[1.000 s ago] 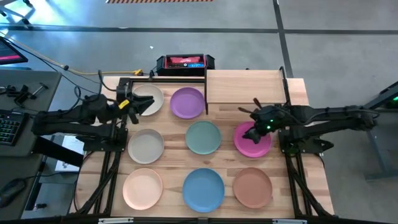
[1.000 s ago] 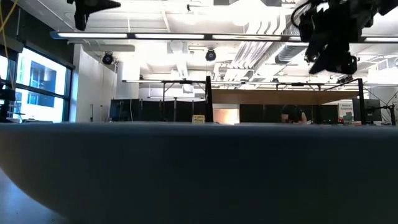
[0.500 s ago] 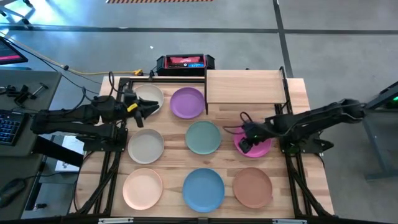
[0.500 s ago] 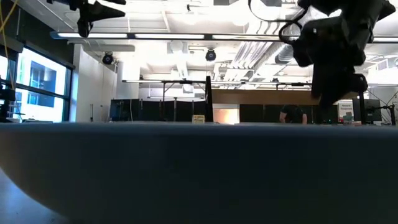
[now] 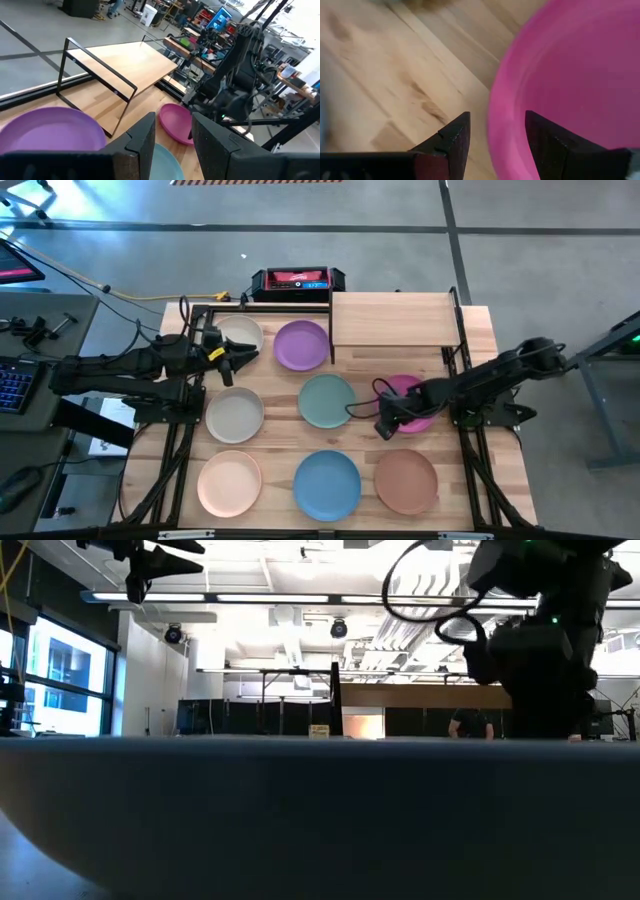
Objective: Place and stack plates onto a shelf
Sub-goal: Put the pink plate on the shelf
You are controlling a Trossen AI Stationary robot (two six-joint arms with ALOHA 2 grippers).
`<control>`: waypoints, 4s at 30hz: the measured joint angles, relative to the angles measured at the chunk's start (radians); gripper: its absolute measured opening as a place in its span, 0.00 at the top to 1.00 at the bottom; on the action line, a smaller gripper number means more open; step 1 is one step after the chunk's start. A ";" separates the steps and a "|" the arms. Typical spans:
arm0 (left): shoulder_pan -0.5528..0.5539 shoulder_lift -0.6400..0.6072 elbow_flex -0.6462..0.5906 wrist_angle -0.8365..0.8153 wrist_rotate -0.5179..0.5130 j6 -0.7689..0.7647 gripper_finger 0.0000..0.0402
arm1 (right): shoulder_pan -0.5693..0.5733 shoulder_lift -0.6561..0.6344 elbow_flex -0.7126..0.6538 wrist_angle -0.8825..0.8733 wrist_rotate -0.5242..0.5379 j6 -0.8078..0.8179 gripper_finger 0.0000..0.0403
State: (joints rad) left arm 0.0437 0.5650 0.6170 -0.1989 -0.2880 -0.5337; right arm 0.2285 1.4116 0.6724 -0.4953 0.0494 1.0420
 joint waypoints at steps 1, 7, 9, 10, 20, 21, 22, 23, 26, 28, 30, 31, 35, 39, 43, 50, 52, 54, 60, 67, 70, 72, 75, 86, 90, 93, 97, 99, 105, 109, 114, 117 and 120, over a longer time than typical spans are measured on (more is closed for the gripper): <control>0.000 0.000 0.000 0.000 0.002 -0.006 0.71 | 0.003 0.012 0.000 0.000 0.001 0.007 0.58; 0.000 0.000 0.000 0.000 0.017 -0.007 0.71 | 0.010 0.067 0.002 0.003 0.006 0.024 0.58; 0.000 0.000 0.000 0.000 0.017 -0.006 0.71 | 0.010 0.074 0.004 0.004 0.012 0.024 0.58; 0.000 0.000 0.000 0.000 0.017 -0.006 0.71 | 0.011 0.076 0.004 0.005 0.016 0.024 0.59; 0.000 0.000 0.000 0.000 0.017 -0.005 0.71 | 0.010 0.076 0.005 0.004 0.012 0.033 0.79; 0.000 0.000 0.000 0.000 0.017 -0.005 0.71 | 0.010 0.076 0.005 0.004 0.007 0.032 0.80; 0.000 0.000 0.000 0.000 0.017 -0.005 0.71 | 0.010 0.074 0.005 0.003 0.002 0.032 0.80; 0.000 0.000 0.000 0.000 0.017 -0.005 0.71 | 0.010 0.073 0.009 -0.004 -0.002 0.032 0.80; 0.000 0.000 0.000 0.000 0.017 -0.004 0.71 | 0.010 0.075 0.037 -0.053 -0.011 0.022 0.80; 0.001 0.000 0.000 0.000 0.017 -0.004 0.71 | 0.010 0.075 0.065 -0.084 -0.004 0.007 0.81; 0.001 0.000 0.000 0.000 0.017 -0.004 0.71 | 0.010 0.075 0.089 -0.124 0.006 -0.007 0.82; 0.001 0.000 0.000 0.000 0.017 -0.004 0.71 | 0.010 0.075 0.098 -0.147 0.007 -0.013 0.83; 0.001 0.000 0.000 -0.005 0.017 -0.001 0.71 | 0.010 0.075 0.123 -0.191 0.022 -0.021 0.93; 0.001 0.000 0.000 -0.017 0.017 0.005 0.71 | 0.010 0.075 0.123 -0.203 0.026 -0.028 0.98; 0.001 0.000 0.000 -0.021 0.017 0.006 0.71 | 0.010 0.074 0.123 -0.200 0.029 -0.028 0.93; 0.001 0.000 0.000 -0.023 0.017 0.007 0.71 | 0.009 0.074 0.123 -0.207 0.029 -0.028 0.82; 0.001 0.000 0.000 -0.023 0.017 0.006 0.71 | 0.009 0.074 0.123 -0.215 0.044 -0.025 0.78; 0.001 0.000 0.000 -0.023 0.016 0.007 0.71 | 0.009 0.075 0.123 -0.219 0.058 -0.026 0.74; 0.000 0.000 0.000 -0.023 0.017 0.007 0.71 | 0.007 0.077 0.123 -0.204 0.080 -0.029 0.71; 0.000 0.000 0.000 -0.022 0.016 0.013 0.71 | 0.008 0.144 0.123 -0.202 0.064 -0.029 0.71; 0.000 0.000 0.000 -0.023 0.016 0.014 0.71 | 0.008 0.176 0.125 -0.203 0.055 -0.026 0.71; 0.000 0.000 0.000 -0.023 0.016 0.014 0.71 | 0.008 0.191 0.129 -0.204 0.058 -0.015 0.71; 0.000 0.000 0.000 -0.023 0.016 0.013 0.71 | 0.009 0.199 0.129 -0.205 0.059 -0.011 0.71; 0.000 0.000 0.000 -0.023 0.016 0.014 0.71 | 0.009 0.204 0.177 -0.309 0.054 -0.030 0.96; 0.000 0.000 0.000 -0.024 0.016 0.014 0.71 | 0.008 0.204 0.200 -0.349 0.054 -0.031 0.98; 0.000 0.000 0.000 -0.025 0.016 0.014 0.71 | 0.012 0.204 0.225 -0.390 0.047 -0.040 0.99; 0.001 0.000 0.000 -0.026 0.016 0.014 0.71 | 0.026 0.204 0.279 -0.442 0.043 -0.054 1.00; 0.000 0.000 0.000 -0.031 0.016 0.014 0.71 | 0.032 0.204 0.312 -0.472 0.041 -0.057 1.00; 0.001 0.000 0.000 -0.052 0.016 0.013 0.71 | 0.048 0.204 0.415 -0.552 0.047 -0.082 1.00; 0.001 0.000 0.000 -0.052 0.016 0.013 0.71 | 0.062 0.204 0.485 -0.610 0.053 -0.082 1.00; 0.001 0.000 0.000 -0.052 0.016 0.013 0.71 | 0.083 0.203 0.571 -0.666 0.055 -0.082 1.00; 0.001 0.000 0.000 -0.052 0.016 0.013 0.71 | 0.093 0.203 0.620 -0.696 0.056 -0.082 1.00; 0.000 0.000 0.000 -0.052 0.016 0.012 0.71 | 0.103 0.203 0.678 -0.723 0.060 -0.074 1.00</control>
State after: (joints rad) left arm 0.0441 0.5648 0.6170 -0.2512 -0.2718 -0.5220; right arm 0.3313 1.6146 1.3499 -1.2188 0.1089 0.9683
